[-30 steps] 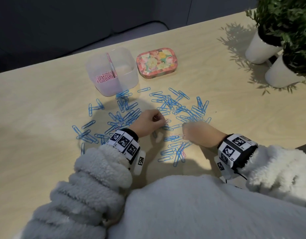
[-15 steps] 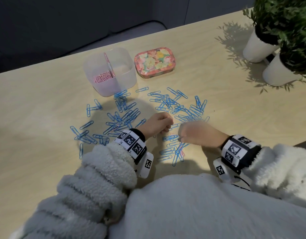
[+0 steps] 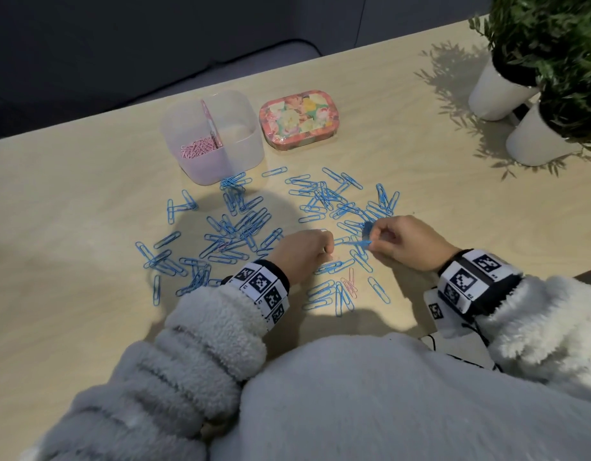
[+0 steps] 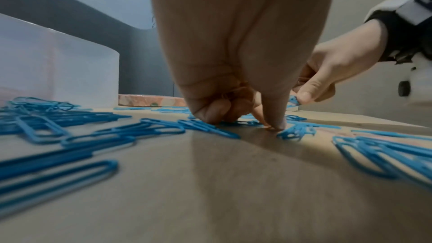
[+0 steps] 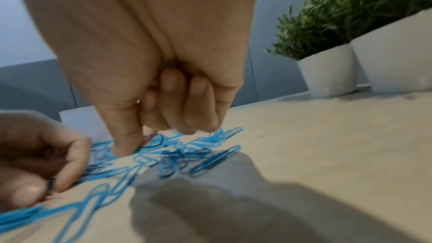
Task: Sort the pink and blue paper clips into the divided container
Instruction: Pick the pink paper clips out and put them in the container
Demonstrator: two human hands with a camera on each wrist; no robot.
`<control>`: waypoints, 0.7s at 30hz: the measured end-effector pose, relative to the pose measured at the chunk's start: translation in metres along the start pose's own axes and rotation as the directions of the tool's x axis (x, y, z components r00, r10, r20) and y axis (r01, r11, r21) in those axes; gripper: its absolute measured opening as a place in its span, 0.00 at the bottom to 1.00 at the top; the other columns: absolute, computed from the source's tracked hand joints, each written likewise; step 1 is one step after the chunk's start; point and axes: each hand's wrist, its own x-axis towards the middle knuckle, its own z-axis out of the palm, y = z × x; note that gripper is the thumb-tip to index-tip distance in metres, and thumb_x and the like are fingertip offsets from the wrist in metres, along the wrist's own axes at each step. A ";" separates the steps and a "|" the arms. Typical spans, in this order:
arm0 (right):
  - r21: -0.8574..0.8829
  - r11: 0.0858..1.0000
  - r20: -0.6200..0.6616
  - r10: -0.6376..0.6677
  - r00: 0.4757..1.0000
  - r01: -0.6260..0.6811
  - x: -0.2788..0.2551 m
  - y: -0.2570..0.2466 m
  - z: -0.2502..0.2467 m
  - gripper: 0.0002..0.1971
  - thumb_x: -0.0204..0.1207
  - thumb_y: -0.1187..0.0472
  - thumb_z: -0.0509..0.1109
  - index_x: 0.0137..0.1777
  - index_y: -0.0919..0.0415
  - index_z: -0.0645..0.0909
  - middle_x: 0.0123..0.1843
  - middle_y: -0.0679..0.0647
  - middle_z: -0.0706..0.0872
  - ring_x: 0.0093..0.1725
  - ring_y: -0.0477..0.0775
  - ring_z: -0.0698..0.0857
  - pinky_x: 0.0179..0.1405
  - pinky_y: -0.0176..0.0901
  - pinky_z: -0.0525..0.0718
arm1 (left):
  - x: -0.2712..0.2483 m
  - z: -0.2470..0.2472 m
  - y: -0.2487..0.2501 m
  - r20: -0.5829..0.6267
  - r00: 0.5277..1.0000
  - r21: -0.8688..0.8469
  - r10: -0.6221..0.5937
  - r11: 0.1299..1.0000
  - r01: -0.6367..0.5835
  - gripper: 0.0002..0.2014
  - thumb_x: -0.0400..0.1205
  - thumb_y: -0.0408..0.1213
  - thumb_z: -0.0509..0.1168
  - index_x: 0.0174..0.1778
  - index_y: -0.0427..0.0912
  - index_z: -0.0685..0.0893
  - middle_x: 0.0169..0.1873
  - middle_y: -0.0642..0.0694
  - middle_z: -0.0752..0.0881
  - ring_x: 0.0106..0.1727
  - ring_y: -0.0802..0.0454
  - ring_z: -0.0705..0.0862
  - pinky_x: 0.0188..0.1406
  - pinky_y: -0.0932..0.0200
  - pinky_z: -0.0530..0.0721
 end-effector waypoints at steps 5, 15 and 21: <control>-0.134 0.991 -0.038 -0.005 0.999 -0.001 -0.015 -0.017 0.004 0.03 0.72 0.54 0.69 0.38 0.50 0.80 0.27 0.46 0.76 0.36 0.58 0.79 0.36 0.43 0.71 | -0.001 -0.001 -0.003 0.002 1.000 0.050 0.011 0.999 -0.011 0.06 0.83 0.38 0.57 0.49 0.41 0.77 0.49 0.44 0.84 0.52 0.45 0.80 0.49 0.47 0.80; -0.110 0.991 0.038 0.075 0.996 -0.070 -0.021 -0.036 0.046 0.06 0.69 0.55 0.70 0.45 0.50 0.78 0.38 0.45 0.81 0.48 0.59 0.82 0.40 0.43 0.71 | -0.011 -0.004 -0.008 -0.007 0.999 -0.025 -0.033 0.999 0.033 0.05 0.82 0.34 0.57 0.45 0.36 0.76 0.46 0.37 0.83 0.48 0.39 0.79 0.49 0.48 0.75; 0.007 0.959 0.018 0.283 0.959 -0.283 -0.010 -0.039 0.051 0.08 0.62 0.55 0.76 0.33 0.56 0.80 0.37 0.51 0.87 0.43 0.57 0.84 0.40 0.42 0.78 | -0.020 -0.027 -0.014 -0.112 0.986 -0.038 -0.122 0.992 0.119 0.05 0.81 0.37 0.59 0.47 0.39 0.76 0.45 0.41 0.82 0.48 0.41 0.80 0.44 0.54 0.71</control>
